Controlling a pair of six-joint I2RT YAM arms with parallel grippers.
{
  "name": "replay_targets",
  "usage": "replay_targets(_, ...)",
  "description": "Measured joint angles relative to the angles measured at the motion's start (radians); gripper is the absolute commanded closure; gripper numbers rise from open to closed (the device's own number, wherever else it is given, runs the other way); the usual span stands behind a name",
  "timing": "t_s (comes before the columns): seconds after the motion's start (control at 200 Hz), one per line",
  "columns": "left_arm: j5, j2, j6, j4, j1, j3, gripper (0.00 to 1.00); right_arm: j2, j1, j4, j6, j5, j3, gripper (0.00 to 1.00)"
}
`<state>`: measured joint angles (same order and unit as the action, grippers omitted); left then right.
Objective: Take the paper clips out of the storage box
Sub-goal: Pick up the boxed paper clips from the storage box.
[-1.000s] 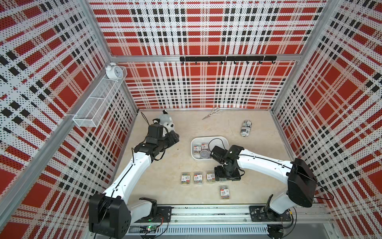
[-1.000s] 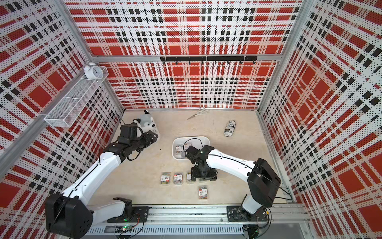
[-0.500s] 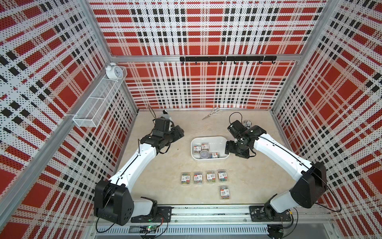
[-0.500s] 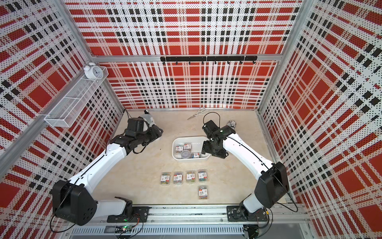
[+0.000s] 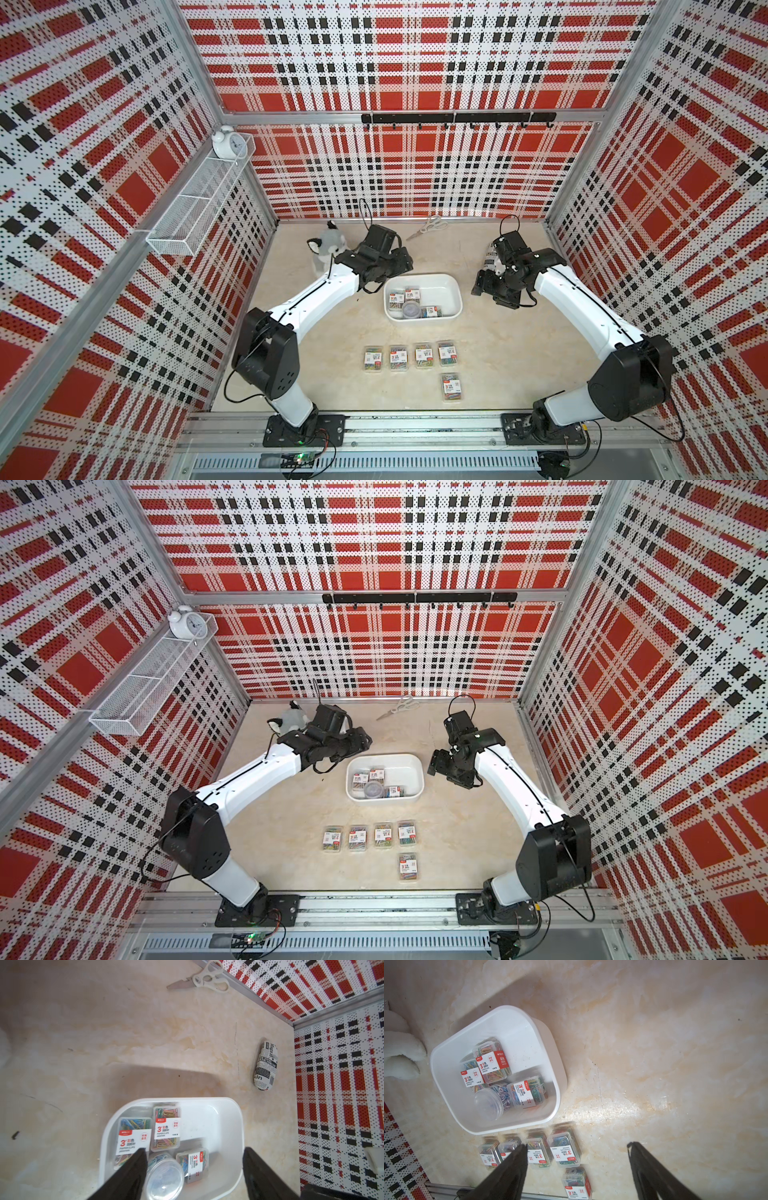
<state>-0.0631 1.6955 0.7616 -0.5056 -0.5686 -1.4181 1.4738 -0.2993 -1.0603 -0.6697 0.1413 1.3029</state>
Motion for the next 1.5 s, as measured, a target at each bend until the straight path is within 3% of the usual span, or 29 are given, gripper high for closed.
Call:
replay_targets(0.165, 0.018, 0.132, 0.000, -0.076, -0.057, -0.164, 0.25, 0.000, 0.051, 0.011, 0.036, 0.027, -0.017, 0.18)
replay_targets(0.441, 0.072, 0.383, -0.023, -0.347, -0.106, -0.471, 0.26, -0.011, 0.110, 0.039, 0.079, 0.075, -0.063, 0.18)
replay_targets(0.766, 0.086, 0.511, -0.071, -0.563, -0.112, -0.518, 0.30, -0.010, 0.122, 0.045, 0.126, 0.121, -0.071, 0.18)
replay_targets(1.062, 0.089, 0.545, -0.098, -0.601, -0.112, -0.522, 0.26, 0.005, 0.123, 0.047, 0.149, 0.128, -0.055, 0.18)
replay_targets(1.498, 0.097, 0.598, -0.126, -0.613, -0.112, -0.572, 0.28, -0.005, 0.126, 0.045, 0.153, 0.125, -0.061, 0.18)
